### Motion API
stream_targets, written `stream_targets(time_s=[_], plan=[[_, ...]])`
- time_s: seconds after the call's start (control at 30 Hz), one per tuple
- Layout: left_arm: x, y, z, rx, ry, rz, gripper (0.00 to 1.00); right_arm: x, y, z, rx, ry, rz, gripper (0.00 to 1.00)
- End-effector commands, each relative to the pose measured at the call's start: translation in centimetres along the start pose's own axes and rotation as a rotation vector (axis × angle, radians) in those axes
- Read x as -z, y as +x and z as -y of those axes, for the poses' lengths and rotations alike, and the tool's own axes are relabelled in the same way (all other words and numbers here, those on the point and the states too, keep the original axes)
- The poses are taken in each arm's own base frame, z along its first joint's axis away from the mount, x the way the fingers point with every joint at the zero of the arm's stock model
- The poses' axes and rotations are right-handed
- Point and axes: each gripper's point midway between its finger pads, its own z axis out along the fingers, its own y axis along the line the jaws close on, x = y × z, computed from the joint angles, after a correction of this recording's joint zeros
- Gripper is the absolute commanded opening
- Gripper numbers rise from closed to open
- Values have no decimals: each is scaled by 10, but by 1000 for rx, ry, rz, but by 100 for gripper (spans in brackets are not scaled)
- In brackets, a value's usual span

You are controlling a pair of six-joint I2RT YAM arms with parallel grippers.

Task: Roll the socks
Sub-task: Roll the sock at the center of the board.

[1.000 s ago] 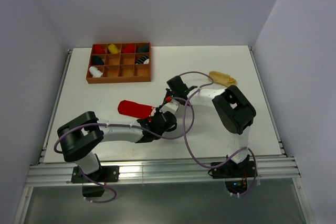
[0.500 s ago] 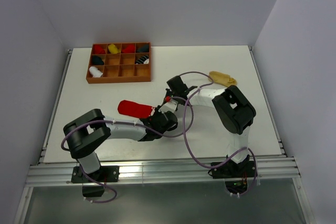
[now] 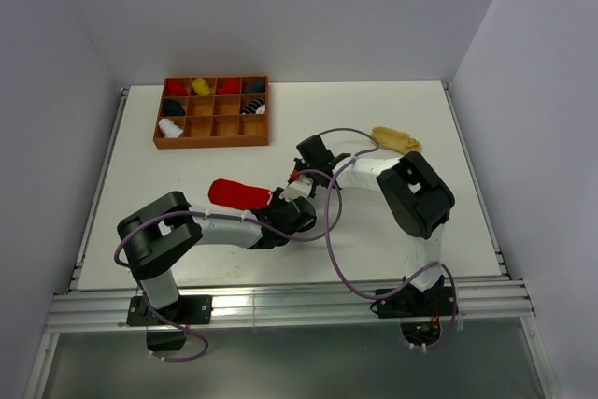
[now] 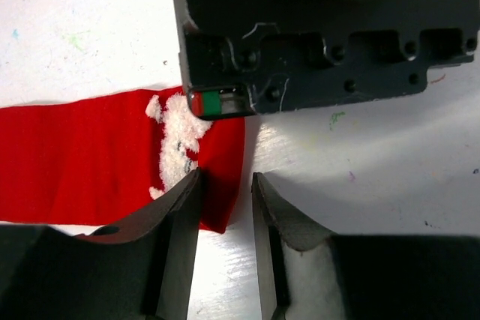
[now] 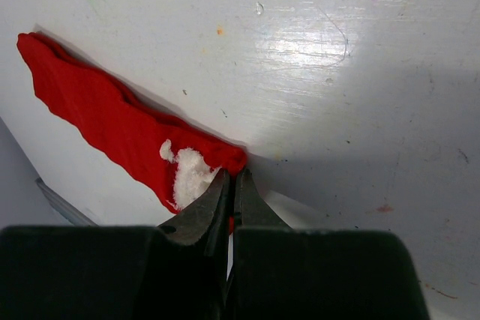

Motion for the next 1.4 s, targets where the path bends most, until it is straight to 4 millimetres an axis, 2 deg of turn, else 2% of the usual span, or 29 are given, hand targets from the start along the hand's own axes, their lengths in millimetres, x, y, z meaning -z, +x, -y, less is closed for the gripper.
stream_targets(time_s=[0.0,0.13,0.23,0.33,0.43,0.47,0.6,0.67,0.7,0.77,0.8,0.83,0.87,0.93,0.97,1.0,1.03,1.13,1.2,1.23,1.27,1.37], plan=[[-4,16,-6,-12,-43,-65,39,-9,13,20,4,76,-47,0],[-8,28,-11,-26,-85,-107,41,-10,14,21,4,75,-48,0],[-10,35,-15,-42,-126,-135,38,-9,13,20,5,71,-48,0],[-12,41,-18,-38,-156,-160,28,-8,14,18,9,64,-47,0],[-15,50,-20,-26,-155,-196,4,-6,14,17,12,55,-48,0],[-16,50,-21,-16,-157,-203,1,-4,13,15,13,47,-45,0],[-14,50,-20,16,-132,-214,0,2,11,7,29,9,-28,0],[-10,40,-13,66,-69,-205,0,11,6,-3,40,-30,0,0],[-7,40,-12,86,-48,-208,1,14,4,-5,43,-39,10,3],[-1,25,-5,170,31,-197,0,25,-7,-16,52,-73,61,14],[2,26,-4,194,61,-207,0,29,-9,-15,52,-74,75,18],[7,16,-4,235,95,-192,0,33,-12,-18,54,-80,95,22],[8,18,-4,280,131,-217,0,39,-17,-23,54,-98,122,27],[9,6,-10,371,173,-205,0,47,-23,-27,51,-112,149,31],[13,12,-6,414,224,-240,0,49,-24,-28,49,-115,159,31],[14,4,-7,454,250,-225,0,49,-25,-26,46,-109,170,32],[10,5,-13,494,252,-237,0,53,-27,-30,47,-122,183,32],[10,8,-16,596,300,-269,0,52,-23,-25,33,-123,180,35],[14,18,-13,664,344,-313,1,50,-22,-26,29,-142,179,40],[10,12,-17,712,361,-292,0,49,-20,-28,31,-160,172,41],[10,20,-19,751,359,-316,0,47,-16,-26,22,-160,160,42],[8,27,-25,850,367,-346,0,42,-12,-28,18,-180,146,45]])
